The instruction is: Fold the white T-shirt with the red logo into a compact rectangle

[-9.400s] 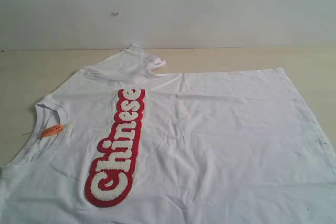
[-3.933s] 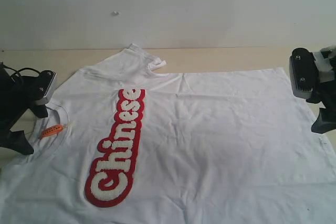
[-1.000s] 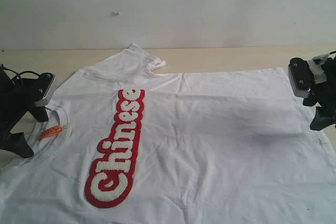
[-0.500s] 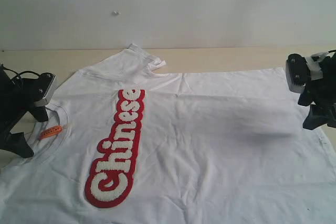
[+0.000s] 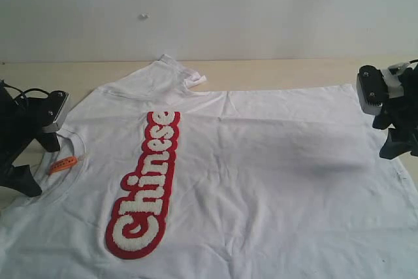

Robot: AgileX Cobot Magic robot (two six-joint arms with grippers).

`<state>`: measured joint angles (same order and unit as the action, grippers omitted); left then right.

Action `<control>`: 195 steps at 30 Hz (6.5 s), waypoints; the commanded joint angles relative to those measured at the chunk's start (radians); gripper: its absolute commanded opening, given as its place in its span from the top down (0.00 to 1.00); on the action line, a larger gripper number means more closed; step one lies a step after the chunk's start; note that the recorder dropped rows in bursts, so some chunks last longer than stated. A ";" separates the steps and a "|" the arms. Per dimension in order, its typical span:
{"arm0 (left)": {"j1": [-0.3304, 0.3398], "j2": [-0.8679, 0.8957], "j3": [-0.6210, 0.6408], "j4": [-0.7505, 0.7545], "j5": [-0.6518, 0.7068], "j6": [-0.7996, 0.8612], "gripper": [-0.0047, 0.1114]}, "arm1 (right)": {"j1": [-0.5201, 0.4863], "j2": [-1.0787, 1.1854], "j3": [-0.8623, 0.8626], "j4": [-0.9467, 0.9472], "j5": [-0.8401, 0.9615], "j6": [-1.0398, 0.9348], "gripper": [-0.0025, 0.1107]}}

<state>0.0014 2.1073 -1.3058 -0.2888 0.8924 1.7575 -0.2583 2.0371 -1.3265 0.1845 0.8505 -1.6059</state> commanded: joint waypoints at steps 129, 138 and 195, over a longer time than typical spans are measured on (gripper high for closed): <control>0.000 0.019 0.014 -0.004 -0.008 0.003 0.15 | 0.013 0.131 -0.106 -0.142 0.086 -0.040 0.05; 0.000 0.019 0.014 -0.004 -0.008 0.003 0.15 | 0.013 0.131 -0.106 -0.140 0.089 -0.038 0.05; 0.000 0.019 0.014 -0.015 -0.008 0.003 0.15 | 0.013 0.133 -0.106 -0.140 0.109 -0.047 0.39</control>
<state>0.0014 2.1073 -1.3058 -0.2888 0.8924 1.7611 -0.2456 2.1654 -1.4378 0.0420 0.9563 -1.6451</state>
